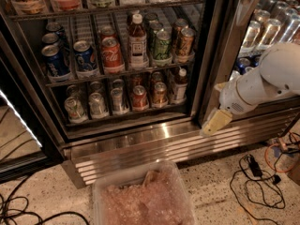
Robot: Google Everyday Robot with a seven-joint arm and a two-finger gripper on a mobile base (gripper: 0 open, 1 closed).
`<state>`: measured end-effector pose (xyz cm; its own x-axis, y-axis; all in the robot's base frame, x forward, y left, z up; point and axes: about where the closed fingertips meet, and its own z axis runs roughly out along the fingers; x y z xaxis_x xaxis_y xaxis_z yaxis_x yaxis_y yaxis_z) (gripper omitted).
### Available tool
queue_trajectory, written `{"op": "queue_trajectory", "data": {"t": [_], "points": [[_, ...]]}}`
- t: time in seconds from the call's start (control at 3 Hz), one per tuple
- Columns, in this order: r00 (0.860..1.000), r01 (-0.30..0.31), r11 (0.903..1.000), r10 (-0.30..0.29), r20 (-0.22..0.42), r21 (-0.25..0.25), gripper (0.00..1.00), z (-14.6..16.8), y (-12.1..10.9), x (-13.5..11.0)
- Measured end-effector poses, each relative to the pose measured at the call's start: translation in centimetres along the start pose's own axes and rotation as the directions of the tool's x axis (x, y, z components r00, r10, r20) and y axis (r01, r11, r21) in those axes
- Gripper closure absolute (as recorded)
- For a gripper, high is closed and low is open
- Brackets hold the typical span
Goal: Pick blue plastic bottle from bottom shelf of fridge
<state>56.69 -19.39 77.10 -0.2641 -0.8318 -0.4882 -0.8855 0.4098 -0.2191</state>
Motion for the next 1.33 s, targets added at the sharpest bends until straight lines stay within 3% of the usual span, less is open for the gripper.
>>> {"op": "queue_trajectory", "data": {"t": [0.33, 0.67, 1.0, 1.33], "points": [[0.999, 0.011, 0.9972, -0.013, 0.036, 0.074, 0.00, -1.0, -1.2, -0.9], [0.986, -0.100, 0.9875, 0.082, 0.147, 0.122, 0.00, 0.9, -2.0, -0.8], [0.962, -0.184, 0.9748, 0.152, 0.226, 0.126, 0.00, 3.8, -2.7, -0.6], [0.944, -0.224, 0.9691, 0.189, 0.270, 0.104, 0.00, 6.3, -2.5, -0.3]]}}
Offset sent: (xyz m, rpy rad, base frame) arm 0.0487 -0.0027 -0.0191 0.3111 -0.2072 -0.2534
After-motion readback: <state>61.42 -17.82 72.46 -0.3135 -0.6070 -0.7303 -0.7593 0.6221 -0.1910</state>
